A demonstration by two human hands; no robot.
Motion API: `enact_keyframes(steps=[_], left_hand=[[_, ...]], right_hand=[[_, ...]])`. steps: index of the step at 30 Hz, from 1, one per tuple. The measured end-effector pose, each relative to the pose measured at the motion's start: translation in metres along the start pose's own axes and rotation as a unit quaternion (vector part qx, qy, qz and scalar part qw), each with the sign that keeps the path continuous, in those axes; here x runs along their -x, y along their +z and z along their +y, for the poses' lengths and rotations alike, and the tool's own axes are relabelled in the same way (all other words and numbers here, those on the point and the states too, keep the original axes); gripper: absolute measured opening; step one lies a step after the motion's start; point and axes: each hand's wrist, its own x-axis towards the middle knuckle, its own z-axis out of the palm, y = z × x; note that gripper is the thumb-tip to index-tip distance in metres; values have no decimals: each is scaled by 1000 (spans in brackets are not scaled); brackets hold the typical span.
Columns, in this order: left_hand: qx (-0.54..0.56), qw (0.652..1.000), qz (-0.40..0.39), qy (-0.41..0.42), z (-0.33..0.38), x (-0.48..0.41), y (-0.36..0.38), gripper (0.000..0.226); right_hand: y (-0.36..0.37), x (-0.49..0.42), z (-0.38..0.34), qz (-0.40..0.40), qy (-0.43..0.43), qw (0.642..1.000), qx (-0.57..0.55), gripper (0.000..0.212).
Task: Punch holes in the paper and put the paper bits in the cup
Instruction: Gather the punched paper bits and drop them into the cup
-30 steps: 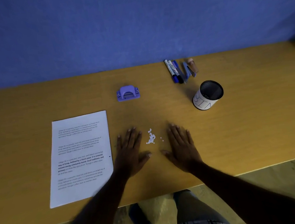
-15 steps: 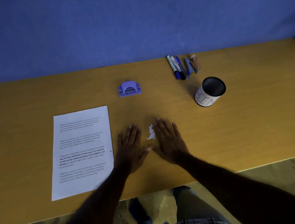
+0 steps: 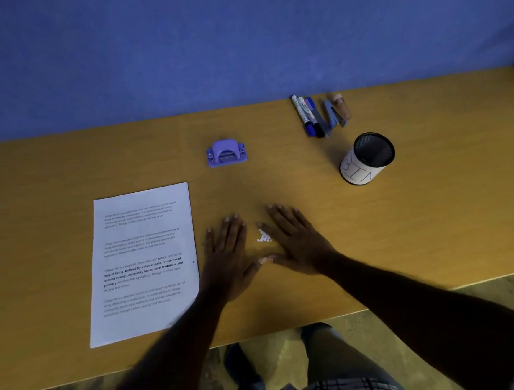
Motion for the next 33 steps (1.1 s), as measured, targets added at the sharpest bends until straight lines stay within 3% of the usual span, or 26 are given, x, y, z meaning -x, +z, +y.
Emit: enact_keyframes(steps=[4,8,12,15,21,25,33], left_hand=[[5,1000,1,0,0,1,-1,84],[19,1000,4,-2,0,1,-3,83],[37,999,11,0,-1,0,-4,81],[67,998,20,4,-4,0,-5,80],[91,995,28,9,-8,1,-11,77],[87,996,20,5,-7,1,-14,75],[86,996,26,1,-6,-1,-20,64]], right_hand=[[-1,4,2,4,56,997,-43,83],[-5,-13,-5,13,56,997,-51,81],[-9,-28,-13,68,74,991,-84,62],[-10,-29,-21,82,35,992,-90,51],[-7,-7,-29,22,-55,996,-70,50],[-15,5,-24,81,-103,991,-41,53],[-30,-11,-24,154,-157,975,17,32]])
